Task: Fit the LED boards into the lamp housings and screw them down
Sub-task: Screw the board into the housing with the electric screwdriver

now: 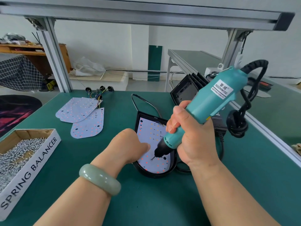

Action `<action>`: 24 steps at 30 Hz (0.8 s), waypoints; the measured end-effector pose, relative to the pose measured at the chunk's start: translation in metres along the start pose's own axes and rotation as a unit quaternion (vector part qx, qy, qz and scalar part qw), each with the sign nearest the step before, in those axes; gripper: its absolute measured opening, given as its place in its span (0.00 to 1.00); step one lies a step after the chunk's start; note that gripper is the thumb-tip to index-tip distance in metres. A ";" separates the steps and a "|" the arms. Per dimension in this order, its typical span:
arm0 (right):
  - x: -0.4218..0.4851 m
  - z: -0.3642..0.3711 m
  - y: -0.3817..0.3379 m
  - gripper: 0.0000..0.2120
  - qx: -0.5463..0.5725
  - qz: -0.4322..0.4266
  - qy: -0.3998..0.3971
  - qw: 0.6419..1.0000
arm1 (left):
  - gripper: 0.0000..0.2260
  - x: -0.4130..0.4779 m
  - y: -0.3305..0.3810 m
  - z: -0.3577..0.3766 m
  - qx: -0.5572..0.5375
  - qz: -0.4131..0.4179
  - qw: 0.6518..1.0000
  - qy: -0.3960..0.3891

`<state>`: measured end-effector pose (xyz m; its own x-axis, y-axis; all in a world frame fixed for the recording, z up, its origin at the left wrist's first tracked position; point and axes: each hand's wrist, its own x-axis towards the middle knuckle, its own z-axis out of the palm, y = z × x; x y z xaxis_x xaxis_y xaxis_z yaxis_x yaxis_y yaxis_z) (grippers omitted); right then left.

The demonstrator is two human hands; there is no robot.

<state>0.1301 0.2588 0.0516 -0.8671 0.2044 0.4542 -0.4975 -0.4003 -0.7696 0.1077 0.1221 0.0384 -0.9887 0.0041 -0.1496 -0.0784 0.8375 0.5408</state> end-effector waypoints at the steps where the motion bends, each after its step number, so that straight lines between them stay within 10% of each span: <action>1: 0.000 -0.001 0.000 0.09 0.002 -0.004 -0.003 1.000 | 0.19 0.000 0.000 0.000 -0.003 -0.001 1.000 0.001; 24: 0.006 -0.018 -0.017 0.03 0.104 0.002 -0.004 0.995 | 0.19 -0.002 -0.002 -0.011 0.061 0.019 0.998 -0.024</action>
<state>0.1327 0.2829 0.0591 -0.8682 0.1969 0.4555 -0.4781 -0.5776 -0.6616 0.1085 0.1141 0.0464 -0.9831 0.0604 -0.1725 -0.0225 0.8966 0.4422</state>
